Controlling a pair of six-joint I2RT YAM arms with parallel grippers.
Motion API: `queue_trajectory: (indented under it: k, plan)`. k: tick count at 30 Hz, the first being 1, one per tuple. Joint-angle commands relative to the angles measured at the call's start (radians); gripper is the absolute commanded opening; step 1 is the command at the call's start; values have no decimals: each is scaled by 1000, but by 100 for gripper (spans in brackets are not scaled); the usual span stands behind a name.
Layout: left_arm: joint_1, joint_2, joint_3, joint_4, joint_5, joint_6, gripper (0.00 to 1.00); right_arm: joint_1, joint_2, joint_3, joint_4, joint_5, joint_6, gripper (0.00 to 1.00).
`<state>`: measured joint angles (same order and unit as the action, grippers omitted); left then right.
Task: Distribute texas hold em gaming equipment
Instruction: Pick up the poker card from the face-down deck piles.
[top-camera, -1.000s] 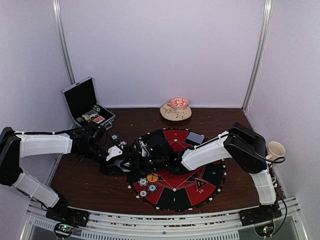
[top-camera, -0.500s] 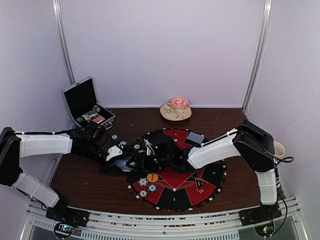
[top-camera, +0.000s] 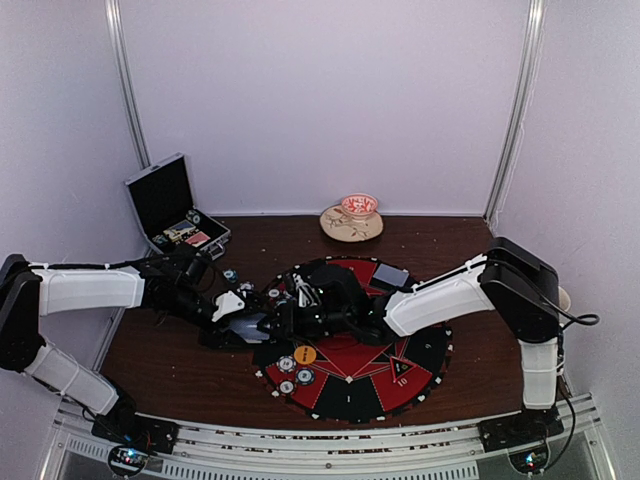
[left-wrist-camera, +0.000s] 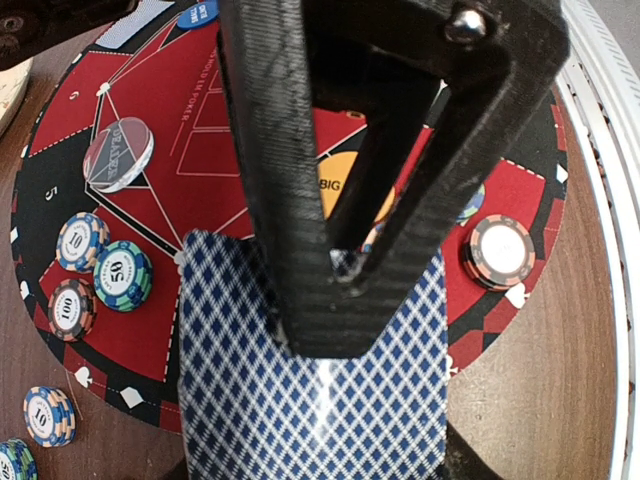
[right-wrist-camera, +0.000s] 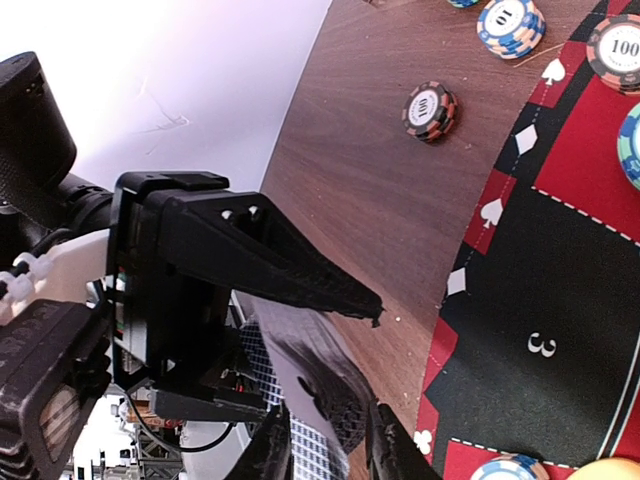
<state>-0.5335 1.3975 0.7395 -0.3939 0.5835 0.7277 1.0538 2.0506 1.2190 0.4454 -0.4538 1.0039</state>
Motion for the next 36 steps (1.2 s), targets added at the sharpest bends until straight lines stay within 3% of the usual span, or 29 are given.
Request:
queue_trajectory:
  k: [1, 5, 10, 36]
  plan:
    - [5, -8, -2, 22, 25, 12, 52, 3, -28, -10, 74, -41, 27, 26]
    - [5, -6, -2, 22, 24, 12, 52, 7, -20, -9, 87, -42, 33, 19]
    - [6, -8, -3, 23, 25, 11, 53, 6, -17, -16, 83, -27, 38, 0]
    - [31, -26, -6, 12, -7, 16, 53, -69, -454, -392, 20, 144, -66, 0]
